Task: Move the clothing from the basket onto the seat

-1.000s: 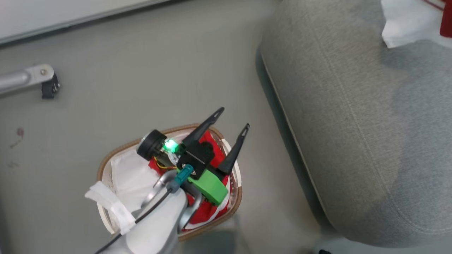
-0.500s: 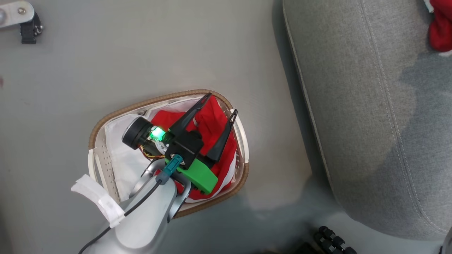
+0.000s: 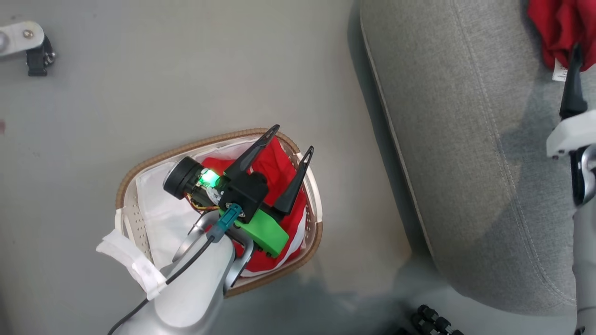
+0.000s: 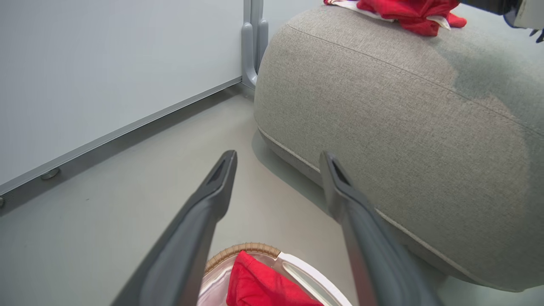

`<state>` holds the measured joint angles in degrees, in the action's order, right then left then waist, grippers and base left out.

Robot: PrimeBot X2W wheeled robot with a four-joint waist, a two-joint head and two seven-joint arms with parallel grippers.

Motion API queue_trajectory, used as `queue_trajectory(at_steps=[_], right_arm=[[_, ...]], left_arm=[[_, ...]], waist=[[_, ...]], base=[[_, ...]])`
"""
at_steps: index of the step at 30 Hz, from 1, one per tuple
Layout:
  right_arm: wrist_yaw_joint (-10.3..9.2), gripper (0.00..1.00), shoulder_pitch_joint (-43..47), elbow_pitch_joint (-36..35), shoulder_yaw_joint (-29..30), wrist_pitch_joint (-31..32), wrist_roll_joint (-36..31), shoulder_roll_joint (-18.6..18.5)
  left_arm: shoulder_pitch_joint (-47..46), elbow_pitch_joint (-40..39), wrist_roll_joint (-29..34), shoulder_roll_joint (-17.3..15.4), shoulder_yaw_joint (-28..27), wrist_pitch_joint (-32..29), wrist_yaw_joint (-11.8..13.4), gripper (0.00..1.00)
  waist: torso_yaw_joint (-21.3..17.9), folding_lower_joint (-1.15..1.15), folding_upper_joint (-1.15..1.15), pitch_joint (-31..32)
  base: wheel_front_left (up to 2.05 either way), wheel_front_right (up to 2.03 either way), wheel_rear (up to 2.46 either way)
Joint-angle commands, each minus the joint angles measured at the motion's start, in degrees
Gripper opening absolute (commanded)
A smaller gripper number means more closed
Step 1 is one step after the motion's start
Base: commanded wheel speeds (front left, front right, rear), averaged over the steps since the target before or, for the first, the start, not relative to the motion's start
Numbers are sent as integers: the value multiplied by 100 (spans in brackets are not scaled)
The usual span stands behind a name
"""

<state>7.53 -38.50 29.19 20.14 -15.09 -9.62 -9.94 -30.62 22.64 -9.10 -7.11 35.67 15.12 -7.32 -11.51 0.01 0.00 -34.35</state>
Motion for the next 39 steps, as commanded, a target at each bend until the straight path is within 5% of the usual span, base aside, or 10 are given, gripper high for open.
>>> queue_trajectory(at_steps=[1,19,39], right_arm=[[-8,100,215,-42,-12,-12,12,-33],[-7,100,817,-481,-566,-12,170,-214],[-7,100,1895,-847,-1430,-12,719,681]], left_arm=[[36,-11,-14,15,-23,4,-25,100],[790,-241,-356,191,-1197,4,37,100],[2358,-252,-432,393,-2901,4,105,100]], waist=[[42,-1,0,229],[439,-1,0,1961],[1149,-1,0,3035]], base=[[0,0,0],[0,0,0],[0,0,0]])
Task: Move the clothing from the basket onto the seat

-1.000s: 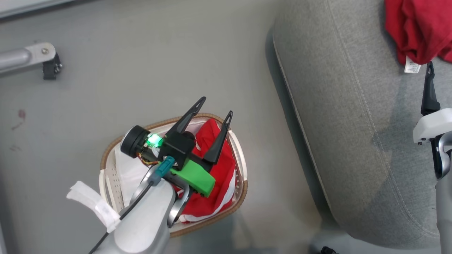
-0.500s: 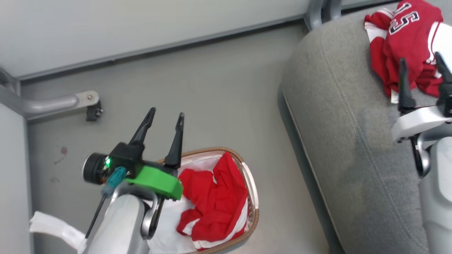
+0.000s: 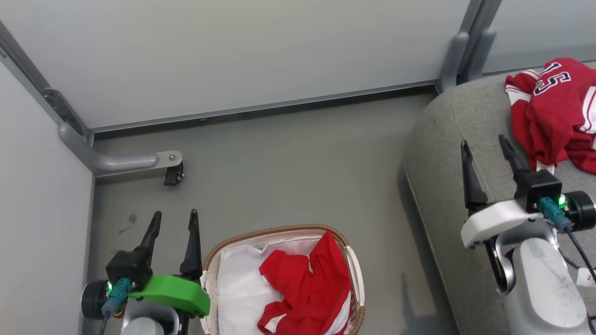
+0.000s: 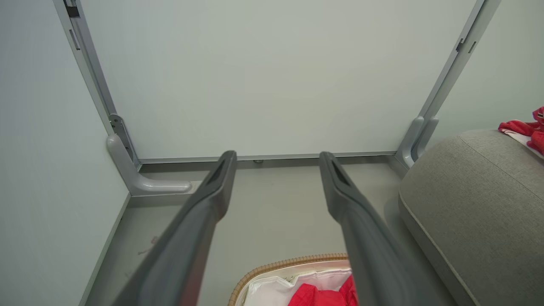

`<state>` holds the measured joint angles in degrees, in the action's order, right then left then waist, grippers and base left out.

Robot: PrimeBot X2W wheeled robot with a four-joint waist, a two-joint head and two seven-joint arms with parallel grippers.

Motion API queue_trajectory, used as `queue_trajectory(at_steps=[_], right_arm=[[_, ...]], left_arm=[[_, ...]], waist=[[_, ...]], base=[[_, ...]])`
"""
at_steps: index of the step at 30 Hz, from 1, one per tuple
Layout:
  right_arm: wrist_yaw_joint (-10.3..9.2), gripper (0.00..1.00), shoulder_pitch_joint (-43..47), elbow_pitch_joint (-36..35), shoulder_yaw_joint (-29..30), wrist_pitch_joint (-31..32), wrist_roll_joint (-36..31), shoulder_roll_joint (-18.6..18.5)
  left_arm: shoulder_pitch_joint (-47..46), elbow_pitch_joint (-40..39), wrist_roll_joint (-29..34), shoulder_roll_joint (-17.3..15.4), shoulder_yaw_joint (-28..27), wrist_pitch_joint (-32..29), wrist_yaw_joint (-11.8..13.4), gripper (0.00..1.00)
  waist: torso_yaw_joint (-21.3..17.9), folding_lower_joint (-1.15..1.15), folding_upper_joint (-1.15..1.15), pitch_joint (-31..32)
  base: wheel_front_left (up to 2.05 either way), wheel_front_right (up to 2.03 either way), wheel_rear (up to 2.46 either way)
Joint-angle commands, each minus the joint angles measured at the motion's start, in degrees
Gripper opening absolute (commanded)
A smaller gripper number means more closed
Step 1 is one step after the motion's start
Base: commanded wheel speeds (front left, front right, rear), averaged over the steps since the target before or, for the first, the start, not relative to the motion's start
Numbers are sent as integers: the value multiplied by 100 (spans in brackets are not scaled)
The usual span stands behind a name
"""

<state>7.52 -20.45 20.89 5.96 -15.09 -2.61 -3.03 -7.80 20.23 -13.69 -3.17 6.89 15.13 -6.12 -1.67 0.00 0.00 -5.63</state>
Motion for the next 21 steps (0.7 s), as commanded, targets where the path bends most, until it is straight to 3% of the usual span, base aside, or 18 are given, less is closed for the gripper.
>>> queue_trajectory(at_steps=[1,8,21], right_arm=[[-6,100,200,-34,-53,-12,45,0],[-6,100,835,-152,-385,-12,614,-1],[-6,100,1220,-193,-420,-12,672,2]], left_arm=[[136,-21,40,3,-60,3,-24,100],[503,-81,-5,24,-250,3,-58,100],[554,8,-136,26,-87,3,-86,100]], waist=[[189,0,0,183],[306,0,0,277],[297,0,0,379]], base=[[0,0,0],[0,0,0],[0,0,0]])
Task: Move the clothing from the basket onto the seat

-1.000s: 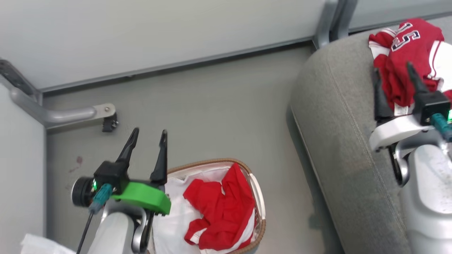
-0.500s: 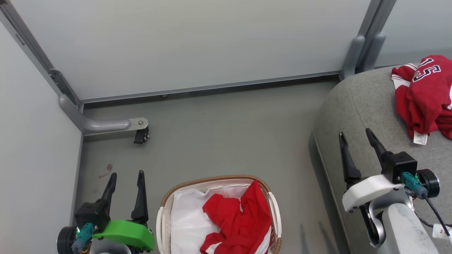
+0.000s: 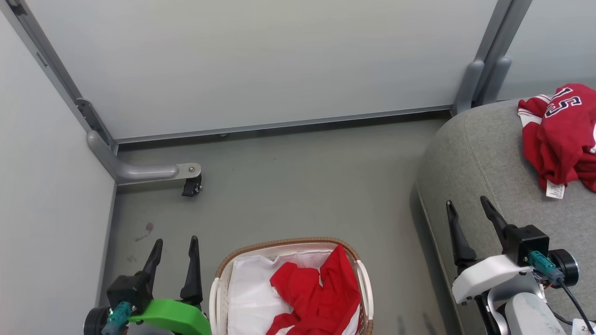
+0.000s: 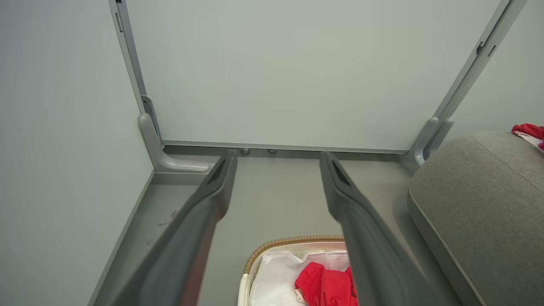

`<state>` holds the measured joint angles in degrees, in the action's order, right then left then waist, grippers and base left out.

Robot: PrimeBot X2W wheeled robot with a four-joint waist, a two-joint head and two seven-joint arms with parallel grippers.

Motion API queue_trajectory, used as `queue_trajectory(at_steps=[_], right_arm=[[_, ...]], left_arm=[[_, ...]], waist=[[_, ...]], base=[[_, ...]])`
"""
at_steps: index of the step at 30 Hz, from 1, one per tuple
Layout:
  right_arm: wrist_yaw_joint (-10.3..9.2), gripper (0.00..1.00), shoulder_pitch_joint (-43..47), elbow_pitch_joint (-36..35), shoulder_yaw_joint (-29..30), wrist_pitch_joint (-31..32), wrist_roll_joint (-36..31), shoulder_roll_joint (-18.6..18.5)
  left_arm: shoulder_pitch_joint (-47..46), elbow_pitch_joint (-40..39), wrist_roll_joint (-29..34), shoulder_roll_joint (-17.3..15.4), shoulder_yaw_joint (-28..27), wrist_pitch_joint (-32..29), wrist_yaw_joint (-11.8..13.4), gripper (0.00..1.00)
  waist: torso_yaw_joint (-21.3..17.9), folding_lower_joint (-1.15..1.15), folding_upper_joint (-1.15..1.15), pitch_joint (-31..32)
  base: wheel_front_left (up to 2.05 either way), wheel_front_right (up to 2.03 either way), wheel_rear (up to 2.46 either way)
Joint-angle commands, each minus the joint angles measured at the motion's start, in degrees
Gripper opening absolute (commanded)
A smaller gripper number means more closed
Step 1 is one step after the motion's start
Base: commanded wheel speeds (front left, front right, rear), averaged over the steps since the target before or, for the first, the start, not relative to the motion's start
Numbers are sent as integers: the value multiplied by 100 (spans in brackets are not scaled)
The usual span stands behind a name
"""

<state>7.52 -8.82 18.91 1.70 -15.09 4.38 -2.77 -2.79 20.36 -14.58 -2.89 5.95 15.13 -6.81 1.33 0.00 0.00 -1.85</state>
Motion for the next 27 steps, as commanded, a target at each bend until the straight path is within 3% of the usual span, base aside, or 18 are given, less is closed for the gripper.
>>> queue_trajectory(at_steps=[1,18,27], right_arm=[[-6,100,57,9,1,-12,-24,-23],[-6,100,44,-25,-24,-12,8,-22],[-6,100,-162,-216,-51,-12,-67,-23]], left_arm=[[44,-5,-50,-1,14,3,-19,100],[-46,20,-37,-2,16,3,-25,100],[-240,-15,22,-2,129,3,-35,100]], waist=[[-6,0,0,3],[-30,0,0,-60],[-95,0,0,-428]], base=[[0,0,0],[0,0,0],[0,0,0]])
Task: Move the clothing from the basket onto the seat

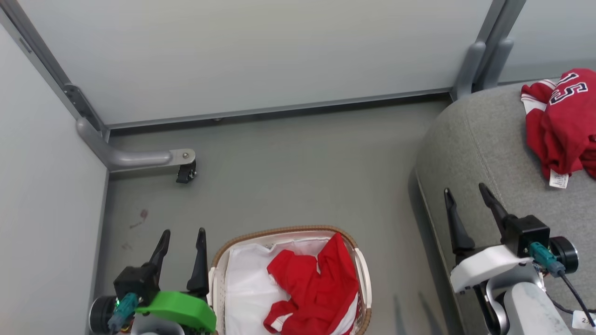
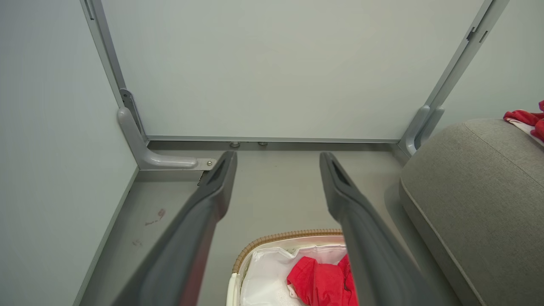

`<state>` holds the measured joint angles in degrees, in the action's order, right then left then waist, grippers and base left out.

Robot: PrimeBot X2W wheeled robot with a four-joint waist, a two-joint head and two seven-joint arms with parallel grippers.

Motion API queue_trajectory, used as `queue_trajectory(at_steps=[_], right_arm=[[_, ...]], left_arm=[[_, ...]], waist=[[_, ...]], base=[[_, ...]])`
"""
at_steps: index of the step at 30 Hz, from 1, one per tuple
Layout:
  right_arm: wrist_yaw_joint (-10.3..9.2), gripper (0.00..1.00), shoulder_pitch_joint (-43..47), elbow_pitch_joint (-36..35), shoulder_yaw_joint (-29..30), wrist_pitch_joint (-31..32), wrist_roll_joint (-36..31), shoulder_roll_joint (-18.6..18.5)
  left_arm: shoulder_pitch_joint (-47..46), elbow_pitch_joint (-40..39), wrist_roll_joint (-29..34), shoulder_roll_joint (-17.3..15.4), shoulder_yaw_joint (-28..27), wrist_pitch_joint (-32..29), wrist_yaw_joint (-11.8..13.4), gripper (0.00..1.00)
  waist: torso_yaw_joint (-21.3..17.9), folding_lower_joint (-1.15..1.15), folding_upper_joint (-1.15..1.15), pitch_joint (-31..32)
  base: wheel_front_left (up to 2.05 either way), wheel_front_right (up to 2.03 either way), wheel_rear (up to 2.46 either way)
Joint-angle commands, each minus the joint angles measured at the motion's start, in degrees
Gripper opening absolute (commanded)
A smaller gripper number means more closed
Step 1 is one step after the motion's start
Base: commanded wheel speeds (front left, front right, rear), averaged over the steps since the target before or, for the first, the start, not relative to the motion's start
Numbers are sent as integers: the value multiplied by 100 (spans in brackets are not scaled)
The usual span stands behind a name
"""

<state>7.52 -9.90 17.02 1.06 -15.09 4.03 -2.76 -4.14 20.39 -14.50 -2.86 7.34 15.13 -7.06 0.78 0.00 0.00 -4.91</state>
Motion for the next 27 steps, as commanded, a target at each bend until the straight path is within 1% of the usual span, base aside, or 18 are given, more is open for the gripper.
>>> queue_trajectory(at_steps=[1,4,8,14,19,24,27], right_arm=[[-6,100,-87,-53,29,-12,-42,-23],[-6,100,-223,-140,68,-12,-62,-24],[-6,100,-455,-252,125,-12,-62,-23],[-6,100,-937,-402,84,-12,0,-21],[-6,100,-1337,-491,-20,-12,108,-20],[-6,100,-1667,-614,-152,-12,287,-19],[-6,100,-1798,-685,-197,-12,374,-18]], left_arm=[[-160,2,29,-6,39,3,-12,100],[-340,97,49,-5,192,2,-20,100],[-729,465,136,-6,453,3,-18,100],[-1578,1384,171,-9,859,4,8,100],[-2250,2146,73,-17,1228,3,8,100],[-2805,2931,102,-22,1662,3,-14,100],[-3039,3283,56,-23,1893,3,-27,100]], waist=[[-59,0,0,-202],[-135,0,0,-454],[-284,0,0,-908],[-628,0,0,-1841],[-925,0,0,-2615],[-1224,0,0,-3246],[-1358,0,0,-3508]], base=[[0,0,0],[0,0,0],[0,0,0],[0,0,0],[0,0,0],[0,0,0],[0,0,0]])
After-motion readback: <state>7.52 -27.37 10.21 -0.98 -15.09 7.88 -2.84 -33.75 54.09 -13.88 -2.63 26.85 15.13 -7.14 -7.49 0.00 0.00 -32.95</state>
